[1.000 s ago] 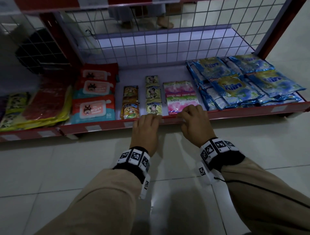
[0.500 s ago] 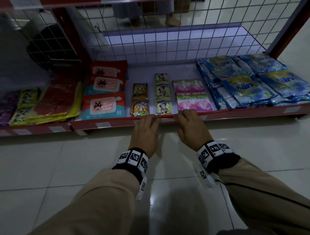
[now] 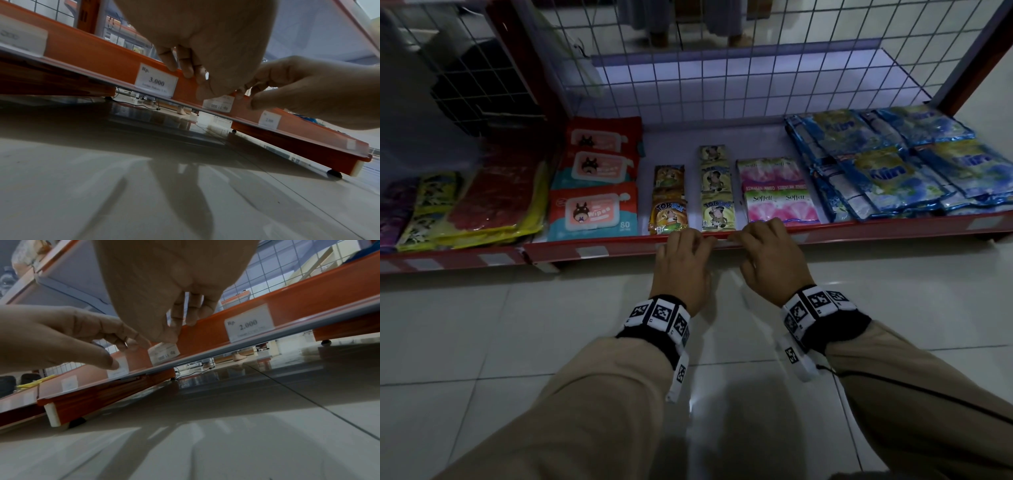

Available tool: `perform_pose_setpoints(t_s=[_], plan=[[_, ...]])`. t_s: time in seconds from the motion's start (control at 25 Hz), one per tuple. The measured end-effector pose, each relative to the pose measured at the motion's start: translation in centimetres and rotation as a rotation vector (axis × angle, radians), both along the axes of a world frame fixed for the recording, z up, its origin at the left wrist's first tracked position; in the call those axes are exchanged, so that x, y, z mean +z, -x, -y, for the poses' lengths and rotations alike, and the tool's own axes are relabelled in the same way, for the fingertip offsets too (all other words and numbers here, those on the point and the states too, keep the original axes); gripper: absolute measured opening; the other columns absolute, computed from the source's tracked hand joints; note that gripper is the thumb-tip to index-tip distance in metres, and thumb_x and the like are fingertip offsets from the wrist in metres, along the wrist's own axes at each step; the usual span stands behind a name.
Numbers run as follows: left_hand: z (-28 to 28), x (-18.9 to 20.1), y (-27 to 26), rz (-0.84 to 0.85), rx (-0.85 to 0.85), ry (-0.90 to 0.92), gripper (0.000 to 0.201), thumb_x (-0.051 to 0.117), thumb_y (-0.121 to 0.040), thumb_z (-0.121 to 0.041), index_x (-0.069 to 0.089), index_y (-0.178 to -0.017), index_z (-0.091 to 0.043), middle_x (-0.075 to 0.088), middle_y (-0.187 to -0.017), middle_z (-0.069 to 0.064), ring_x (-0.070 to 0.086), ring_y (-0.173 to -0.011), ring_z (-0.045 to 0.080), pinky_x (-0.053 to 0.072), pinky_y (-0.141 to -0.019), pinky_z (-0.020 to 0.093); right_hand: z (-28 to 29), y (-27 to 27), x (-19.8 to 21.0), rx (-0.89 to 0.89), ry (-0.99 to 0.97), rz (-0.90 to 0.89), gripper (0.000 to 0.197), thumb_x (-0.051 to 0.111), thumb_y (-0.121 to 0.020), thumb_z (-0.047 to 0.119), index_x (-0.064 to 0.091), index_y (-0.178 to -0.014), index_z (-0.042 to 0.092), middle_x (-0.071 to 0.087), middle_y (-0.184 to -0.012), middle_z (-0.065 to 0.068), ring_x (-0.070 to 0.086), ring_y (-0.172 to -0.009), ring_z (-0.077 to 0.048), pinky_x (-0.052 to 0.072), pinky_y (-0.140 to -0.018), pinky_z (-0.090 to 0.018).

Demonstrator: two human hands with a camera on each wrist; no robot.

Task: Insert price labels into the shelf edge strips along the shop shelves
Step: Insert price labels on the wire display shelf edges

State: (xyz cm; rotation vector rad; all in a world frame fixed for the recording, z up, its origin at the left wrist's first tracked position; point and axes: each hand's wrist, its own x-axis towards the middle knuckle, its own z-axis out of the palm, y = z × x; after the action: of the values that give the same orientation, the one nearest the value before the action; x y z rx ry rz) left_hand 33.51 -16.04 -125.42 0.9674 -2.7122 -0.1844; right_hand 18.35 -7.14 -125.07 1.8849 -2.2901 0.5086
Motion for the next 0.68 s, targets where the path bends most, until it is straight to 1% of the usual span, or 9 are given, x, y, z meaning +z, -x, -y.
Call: perform_pose_setpoints(t_s=[0.12,0.2,0.28,0.4,0.48,0.6,0.68], plan=[[0.0,0.0,0.0,-0.009,-0.003,-0.007,0.054,0.058,-0.072,-0.012,0.055,-0.125,-0.020,0.050,-0.116,0.007,0.043,-0.108,0.028,0.037,-0.085,0.040,0.6,-0.3,0.2,-0.018,-0.047,-0.028,0.033,0.061,-0.073,0.012,0.066,-0.106,0.008,0.060,-0.099,-0.012,0.049,-0.088,-0.033,0.044,-0.075,-0.039],[-0.1,0.0,0.0,0.009,0.005,-0.007,0.053,0.057,-0.074,-0.014,0.054,-0.126,-0.020,0.049,-0.118,0.007,0.042,-0.109,0.028,0.037,-0.086,0.039,0.9,-0.4,0.3,-0.050,-0.041,0.008,0.030,0.062,-0.074,0.012,0.066,-0.103,0.008,0.059,-0.099,-0.013,0.048,-0.089,-0.034,0.044,-0.076,-0.042],[-0.1,0.1,0.0,0.032,0.009,0.000,0.053,0.056,-0.076,-0.016,0.052,-0.129,-0.020,0.048,-0.119,0.007,0.041,-0.109,0.028,0.036,-0.086,0.039,0.9,-0.4,0.4,-0.061,-0.027,0.046,0.028,0.062,-0.075,0.011,0.065,-0.103,0.009,0.059,-0.100,-0.013,0.048,-0.091,-0.034,0.043,-0.076,-0.042],[-0.2,0.2,0.2,0.026,0.014,-0.007,0.053,0.058,-0.074,-0.016,0.054,-0.126,-0.022,0.048,-0.115,0.006,0.040,-0.107,0.027,0.034,-0.084,0.038,0.7,-0.2,0.5,-0.045,-0.021,0.072,0.028,0.062,-0.078,0.012,0.066,-0.105,0.010,0.060,-0.100,-0.011,0.048,-0.092,-0.034,0.042,-0.078,-0.042],[-0.1,0.3,0.2,0.040,0.018,-0.017,0.050,0.058,-0.074,-0.018,0.054,-0.123,-0.023,0.046,-0.114,0.004,0.039,-0.107,0.026,0.034,-0.085,0.037,0.8,-0.1,0.6,-0.044,-0.017,0.071,0.026,0.062,-0.081,0.017,0.067,-0.106,0.010,0.060,-0.100,-0.012,0.048,-0.093,-0.033,0.044,-0.077,-0.044],[0.1,0.2,0.1,0.072,0.005,-0.019,0.048,0.056,-0.075,-0.023,0.051,-0.123,-0.023,0.044,-0.116,0.003,0.038,-0.107,0.024,0.034,-0.086,0.037,1.1,-0.1,0.7,-0.058,-0.091,0.047,0.025,0.059,-0.087,0.026,0.067,-0.107,0.012,0.058,-0.103,-0.010,0.047,-0.096,-0.032,0.044,-0.078,-0.043],[0.2,0.3,0.2,0.024,0.010,-0.049,0.046,0.055,-0.079,-0.023,0.050,-0.124,-0.021,0.046,-0.116,0.004,0.039,-0.108,0.024,0.034,-0.086,0.037,1.4,0.2,0.9,-0.081,-0.089,0.138,0.019,0.060,-0.088,0.023,0.068,-0.103,0.015,0.056,-0.104,-0.009,0.046,-0.099,-0.030,0.044,-0.081,-0.041]])
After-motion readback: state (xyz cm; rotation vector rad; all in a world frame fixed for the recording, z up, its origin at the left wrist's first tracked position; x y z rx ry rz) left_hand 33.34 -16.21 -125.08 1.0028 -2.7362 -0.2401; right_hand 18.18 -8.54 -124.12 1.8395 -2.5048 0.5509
